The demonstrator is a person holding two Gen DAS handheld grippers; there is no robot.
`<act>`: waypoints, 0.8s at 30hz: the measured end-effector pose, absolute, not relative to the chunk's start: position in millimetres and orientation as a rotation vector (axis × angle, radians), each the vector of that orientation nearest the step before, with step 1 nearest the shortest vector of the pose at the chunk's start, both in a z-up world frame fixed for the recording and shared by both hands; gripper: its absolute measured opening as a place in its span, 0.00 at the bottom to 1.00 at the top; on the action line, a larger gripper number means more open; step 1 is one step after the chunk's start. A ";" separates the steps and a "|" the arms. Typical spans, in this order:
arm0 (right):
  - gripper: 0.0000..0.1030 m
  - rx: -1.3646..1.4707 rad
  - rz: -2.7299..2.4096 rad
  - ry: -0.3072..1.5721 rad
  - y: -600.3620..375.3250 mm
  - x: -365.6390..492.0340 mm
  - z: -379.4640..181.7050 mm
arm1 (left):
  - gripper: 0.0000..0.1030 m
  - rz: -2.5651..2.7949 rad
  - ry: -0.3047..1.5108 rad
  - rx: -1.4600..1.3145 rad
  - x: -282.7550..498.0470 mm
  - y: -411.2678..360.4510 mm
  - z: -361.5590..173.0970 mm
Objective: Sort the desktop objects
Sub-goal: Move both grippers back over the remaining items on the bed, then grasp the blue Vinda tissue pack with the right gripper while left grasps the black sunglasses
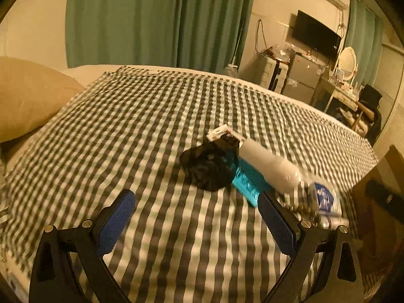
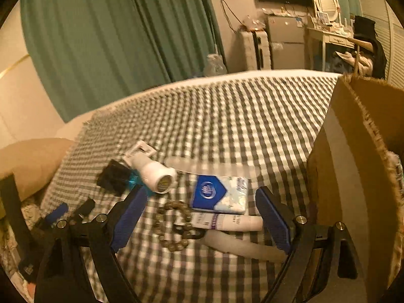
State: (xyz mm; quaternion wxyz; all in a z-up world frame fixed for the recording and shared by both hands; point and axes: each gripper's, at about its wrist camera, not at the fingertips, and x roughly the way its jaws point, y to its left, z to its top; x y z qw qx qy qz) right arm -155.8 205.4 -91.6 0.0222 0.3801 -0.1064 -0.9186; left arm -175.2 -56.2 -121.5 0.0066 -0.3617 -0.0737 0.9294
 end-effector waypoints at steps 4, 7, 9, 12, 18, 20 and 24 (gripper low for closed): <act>0.85 1.279 -2.817 -0.336 209.6 -173.0 -112.4 | 0.97 2.883 -0.290 -1.185 -207.2 -60.1 -132.8; 0.85 1.339 -2.805 -0.320 210.6 -186.2 -127.2 | 0.97 2.843 -0.339 -1.210 -222.3 -62.1 -142.7; 0.85 1.359 -2.804 -0.307 210.0 -192.4 -131.8 | 0.97 2.839 -0.322 -1.209 -231.8 -60.1 -146.8; 0.85 1.414 -2.784 -0.316 209.9 -203.1 -143.1 | 0.97 2.802 -0.290 -1.223 -245.1 -54.6 -153.0; 0.85 1.491 -2.755 -0.296 206.2 -213.9 -161.7 | 0.97 2.753 -0.236 -1.197 -262.9 -42.9 -159.1; 0.82 1.497 -2.757 -0.262 203.6 -213.8 -163.6 | 0.97 2.747 -0.212 -1.196 -271.0 -41.9 -162.5; 0.73 1.492 -2.762 -0.214 201.0 -213.8 -162.4 | 0.72 2.740 -0.249 -1.213 -276.5 -46.9 -168.3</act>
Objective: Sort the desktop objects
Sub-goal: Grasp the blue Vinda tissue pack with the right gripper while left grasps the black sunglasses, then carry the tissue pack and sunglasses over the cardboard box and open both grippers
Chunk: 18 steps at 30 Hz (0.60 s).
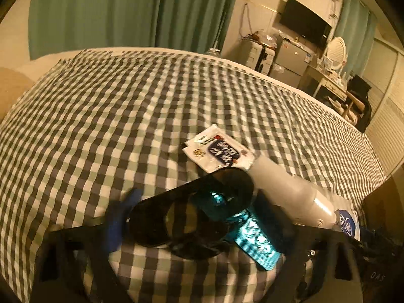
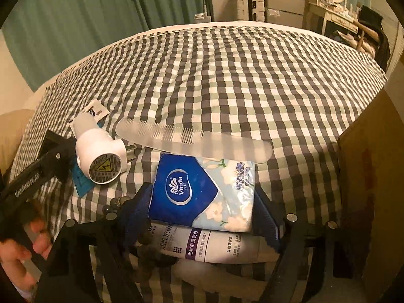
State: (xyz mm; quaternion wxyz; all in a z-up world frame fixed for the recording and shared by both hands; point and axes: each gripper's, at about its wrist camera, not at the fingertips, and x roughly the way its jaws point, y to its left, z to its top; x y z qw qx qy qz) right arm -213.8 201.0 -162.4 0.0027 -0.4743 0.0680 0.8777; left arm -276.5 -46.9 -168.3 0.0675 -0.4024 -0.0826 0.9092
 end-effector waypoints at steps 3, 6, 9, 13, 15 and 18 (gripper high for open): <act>0.72 -1.487 2.752 0.225 201.1 -214.3 -161.0 | 0.72 2.739 -0.297 -1.200 -275.3 -52.6 -168.1; 0.72 -1.463 2.758 0.209 201.7 -212.5 -152.6 | 0.72 2.776 -0.277 -1.177 -270.7 -55.1 -164.8; 0.72 -1.448 2.774 0.235 202.0 -210.6 -145.6 | 0.72 2.807 -0.281 -1.169 -266.1 -57.8 -160.6; 0.72 -1.403 2.802 0.242 203.1 -199.9 -129.4 | 0.72 2.833 -0.293 -1.145 -247.5 -66.5 -147.4; 0.72 -1.393 2.825 0.252 204.6 -192.2 -119.8 | 0.72 2.821 -0.252 -1.152 -240.0 -66.7 -142.5; 0.72 -1.363 2.863 0.286 203.9 -181.4 -104.6 | 0.72 2.824 -0.216 -1.163 -224.0 -65.1 -132.1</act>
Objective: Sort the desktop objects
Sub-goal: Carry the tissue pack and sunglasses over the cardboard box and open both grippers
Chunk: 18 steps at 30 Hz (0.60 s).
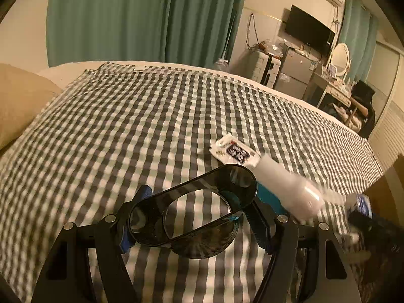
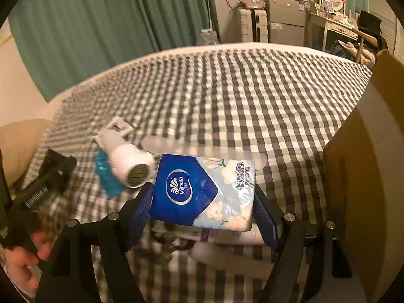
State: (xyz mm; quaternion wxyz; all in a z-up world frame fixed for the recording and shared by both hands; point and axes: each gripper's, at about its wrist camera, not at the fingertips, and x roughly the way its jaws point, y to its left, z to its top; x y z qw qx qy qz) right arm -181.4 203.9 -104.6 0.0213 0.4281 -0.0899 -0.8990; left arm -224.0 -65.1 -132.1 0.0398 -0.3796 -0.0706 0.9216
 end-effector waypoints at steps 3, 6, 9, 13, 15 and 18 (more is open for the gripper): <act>0.72 1.287 -2.786 -0.293 203.2 -166.7 -89.0 | 0.72 2.831 -0.265 -1.162 -202.0 -68.7 -119.4; 0.72 1.229 -2.797 -0.293 201.3 -150.1 -68.5 | 0.72 2.836 -0.290 -1.143 -178.1 -67.7 -105.9; 0.72 1.137 -2.815 -0.274 197.9 -129.0 -42.1 | 0.72 2.830 -0.296 -1.145 -154.6 -59.2 -90.4; 0.72 1.062 -2.770 -0.332 195.8 -113.2 -18.8 | 0.72 2.816 -0.285 -1.100 -128.0 -42.6 -65.6; 0.72 1.025 -2.767 -0.336 196.9 -100.5 -5.9 | 0.72 2.815 -0.255 -1.063 -116.8 -32.6 -48.5; 0.72 0.972 -2.761 -0.355 200.9 -83.1 11.1 | 0.72 2.820 -0.230 -1.011 -103.2 -18.8 -25.5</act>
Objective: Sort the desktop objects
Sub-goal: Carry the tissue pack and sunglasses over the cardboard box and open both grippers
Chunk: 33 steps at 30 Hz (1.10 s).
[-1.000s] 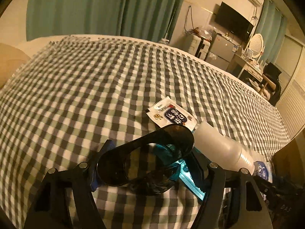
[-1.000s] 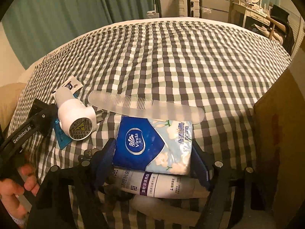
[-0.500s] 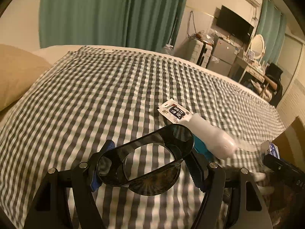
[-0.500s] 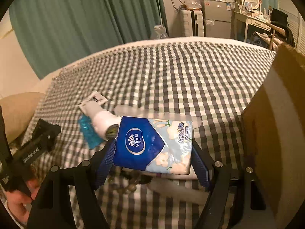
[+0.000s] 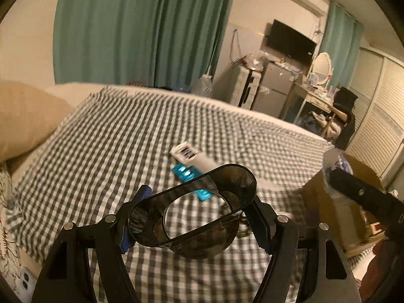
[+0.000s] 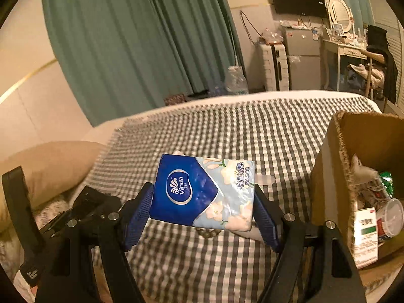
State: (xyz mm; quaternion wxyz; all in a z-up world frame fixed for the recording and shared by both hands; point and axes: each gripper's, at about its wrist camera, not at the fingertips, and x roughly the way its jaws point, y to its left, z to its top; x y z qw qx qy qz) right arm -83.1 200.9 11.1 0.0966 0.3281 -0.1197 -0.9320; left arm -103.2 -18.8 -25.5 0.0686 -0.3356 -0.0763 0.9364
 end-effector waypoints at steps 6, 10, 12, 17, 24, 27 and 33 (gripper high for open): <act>0.72 0.878 -2.789 -0.356 214.1 -56.4 43.2 | 0.72 2.789 -0.235 -0.952 -80.7 13.9 12.4; 0.72 0.846 -2.790 -0.381 239.5 -52.5 66.2 | 0.72 2.750 -0.219 -0.917 -75.9 45.6 30.1; 0.72 0.827 -2.823 -0.360 251.6 -47.8 79.0 | 0.72 2.731 -0.189 -0.893 -76.9 70.8 42.3; 0.72 0.787 -2.906 -0.334 297.3 -40.5 100.9 | 0.72 2.647 -0.148 -0.830 -82.4 131.8 67.0; 0.72 0.859 -3.027 -0.470 382.2 -39.8 91.0 | 0.72 2.500 0.013 -0.863 -95.6 229.1 59.2; 0.72 0.941 -3.062 -0.521 417.2 -50.1 76.7 | 0.72 2.448 0.050 -0.903 -105.4 261.9 44.3; 0.72 1.053 -3.060 -0.596 457.8 -63.6 45.9 | 0.72 2.369 0.104 -0.975 -114.5 297.9 6.0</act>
